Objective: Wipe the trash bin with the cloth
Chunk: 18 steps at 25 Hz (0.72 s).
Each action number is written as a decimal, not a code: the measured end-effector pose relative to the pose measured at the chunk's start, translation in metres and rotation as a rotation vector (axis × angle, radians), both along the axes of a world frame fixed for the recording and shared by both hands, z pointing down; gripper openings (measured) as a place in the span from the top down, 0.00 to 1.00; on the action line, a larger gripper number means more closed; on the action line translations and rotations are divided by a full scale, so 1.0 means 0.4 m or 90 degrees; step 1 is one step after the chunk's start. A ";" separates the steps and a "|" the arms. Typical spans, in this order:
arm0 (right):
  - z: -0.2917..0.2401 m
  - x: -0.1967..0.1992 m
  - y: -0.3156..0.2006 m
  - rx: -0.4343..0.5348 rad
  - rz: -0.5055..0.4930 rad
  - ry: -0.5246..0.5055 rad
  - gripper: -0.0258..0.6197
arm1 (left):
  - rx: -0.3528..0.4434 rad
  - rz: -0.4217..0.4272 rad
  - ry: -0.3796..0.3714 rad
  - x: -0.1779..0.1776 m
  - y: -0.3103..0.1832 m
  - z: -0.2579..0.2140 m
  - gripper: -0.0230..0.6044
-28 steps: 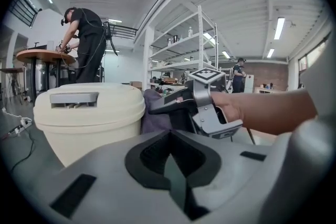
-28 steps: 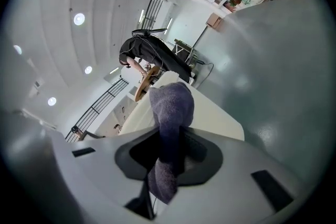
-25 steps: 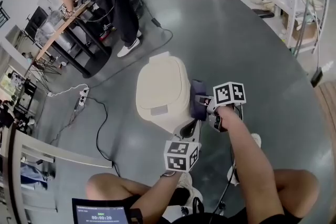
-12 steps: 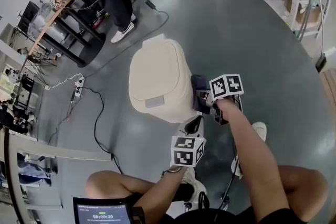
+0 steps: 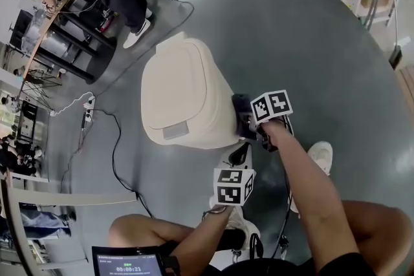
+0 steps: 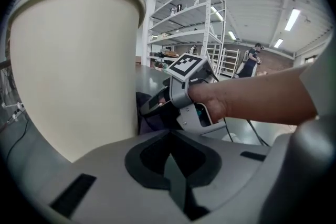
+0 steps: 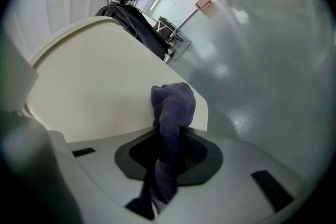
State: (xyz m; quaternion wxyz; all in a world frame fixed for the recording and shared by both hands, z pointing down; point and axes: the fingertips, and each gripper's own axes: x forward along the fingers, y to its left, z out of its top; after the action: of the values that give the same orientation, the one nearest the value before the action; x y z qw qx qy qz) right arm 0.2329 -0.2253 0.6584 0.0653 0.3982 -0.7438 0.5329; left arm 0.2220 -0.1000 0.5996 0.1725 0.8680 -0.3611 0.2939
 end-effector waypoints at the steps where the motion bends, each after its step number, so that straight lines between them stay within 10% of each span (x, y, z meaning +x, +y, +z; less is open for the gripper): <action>1: 0.015 0.000 0.000 -0.005 -0.001 0.001 0.84 | -0.005 0.000 -0.001 0.002 0.000 0.009 0.97; 10: 0.083 0.015 -0.008 0.005 -0.050 0.126 0.84 | -0.020 0.012 -0.011 -0.004 -0.009 0.050 0.97; 18: -0.185 0.076 -0.081 0.128 -0.017 0.062 0.84 | 0.031 0.043 -0.002 0.016 -0.029 -0.024 0.97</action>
State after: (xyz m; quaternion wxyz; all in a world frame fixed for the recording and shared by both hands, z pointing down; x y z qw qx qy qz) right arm 0.2632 -0.2577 0.5845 0.0679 0.4180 -0.7948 0.4347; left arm 0.2284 -0.1117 0.5898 0.1409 0.8832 -0.3392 0.2917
